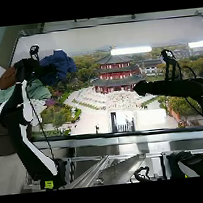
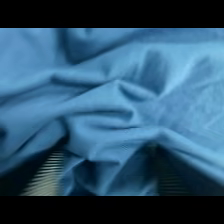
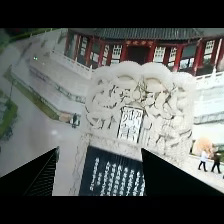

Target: Fold the shirts.

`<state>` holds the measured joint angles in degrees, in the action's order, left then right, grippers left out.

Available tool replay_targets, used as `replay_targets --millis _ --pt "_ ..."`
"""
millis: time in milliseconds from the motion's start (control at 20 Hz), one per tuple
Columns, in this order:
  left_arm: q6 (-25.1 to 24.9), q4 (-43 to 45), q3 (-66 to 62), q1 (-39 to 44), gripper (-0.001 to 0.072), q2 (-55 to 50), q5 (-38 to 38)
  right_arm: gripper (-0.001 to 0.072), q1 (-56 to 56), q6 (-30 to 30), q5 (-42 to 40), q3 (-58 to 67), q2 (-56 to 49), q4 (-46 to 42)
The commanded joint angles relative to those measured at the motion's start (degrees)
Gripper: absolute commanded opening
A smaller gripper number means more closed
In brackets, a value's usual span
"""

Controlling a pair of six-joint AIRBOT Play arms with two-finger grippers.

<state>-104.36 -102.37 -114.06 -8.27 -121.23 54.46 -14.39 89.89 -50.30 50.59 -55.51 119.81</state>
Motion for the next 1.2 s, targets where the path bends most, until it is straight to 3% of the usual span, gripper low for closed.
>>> replay_targets --millis 0,150,350,600,750,900,1050,1150 --pt "0.92 0.61 -2.84 0.98 0.0010 -3.61 0.59 0.0579 0.02 -0.37 -0.33 -0.02 -0.17 0.00" --pt "4.35 -1.29 -2.03 1.38 0.0010 -0.68 4.48 0.0576 0.02 -0.37 -0.42 -0.02 -0.17 0.00" --pt "2.69 -16.65 -2.03 4.94 0.0010 9.55 11.74 0.0574 0.15 -0.79 -0.22 0.11 -0.15 0.02" --pt "4.00 -20.26 0.42 19.74 0.0010 22.12 29.83 0.0575 7.61 -0.76 -1.33 1.88 -0.11 2.05" --pt "7.15 -20.26 13.70 32.81 0.0010 29.51 26.36 0.0574 14.12 -0.02 -6.01 1.95 -0.15 2.19" --pt "8.70 -20.24 28.59 46.34 0.0010 33.27 14.80 0.0575 18.29 0.72 -11.91 1.95 -0.15 2.16" --pt "12.15 -20.37 36.98 56.50 0.0011 31.10 2.49 0.0575 19.26 0.98 -14.12 1.95 -0.15 1.95" --pt "14.34 -20.39 36.85 59.34 0.0045 28.59 0.24 0.0575 19.19 0.94 -15.65 1.95 -0.15 2.21"
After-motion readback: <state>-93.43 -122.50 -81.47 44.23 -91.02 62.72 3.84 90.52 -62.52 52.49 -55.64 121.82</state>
